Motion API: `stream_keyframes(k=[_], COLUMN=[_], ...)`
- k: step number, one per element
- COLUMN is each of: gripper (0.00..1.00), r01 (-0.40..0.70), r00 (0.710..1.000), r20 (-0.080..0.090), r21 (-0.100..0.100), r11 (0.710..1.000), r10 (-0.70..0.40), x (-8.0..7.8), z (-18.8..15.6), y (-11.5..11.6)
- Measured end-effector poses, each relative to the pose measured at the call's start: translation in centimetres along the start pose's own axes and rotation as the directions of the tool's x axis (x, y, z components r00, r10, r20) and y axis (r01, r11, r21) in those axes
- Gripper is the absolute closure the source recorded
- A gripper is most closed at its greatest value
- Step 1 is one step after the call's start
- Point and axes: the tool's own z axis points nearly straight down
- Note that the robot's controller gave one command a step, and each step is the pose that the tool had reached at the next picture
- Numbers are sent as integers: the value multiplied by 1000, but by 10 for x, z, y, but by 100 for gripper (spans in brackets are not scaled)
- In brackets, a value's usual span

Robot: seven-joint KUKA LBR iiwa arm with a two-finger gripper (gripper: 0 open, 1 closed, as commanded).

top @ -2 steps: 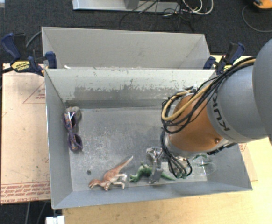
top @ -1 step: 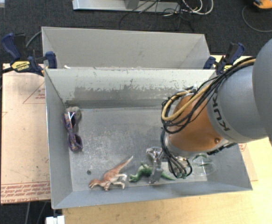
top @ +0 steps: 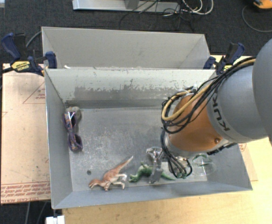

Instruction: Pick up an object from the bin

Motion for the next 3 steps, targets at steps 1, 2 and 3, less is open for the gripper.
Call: stream_keyframes(k=[1,2,3], gripper=[100,100,100], r01=[0,0,3], r00=[1000,1000,1000], r20=[0,0,0], r21=[0,0,-1], r11=[1000,1000,1000], r10=[0,0,-3], x=[0,0,-8], z=[0,0,-92], y=[0,0,5])
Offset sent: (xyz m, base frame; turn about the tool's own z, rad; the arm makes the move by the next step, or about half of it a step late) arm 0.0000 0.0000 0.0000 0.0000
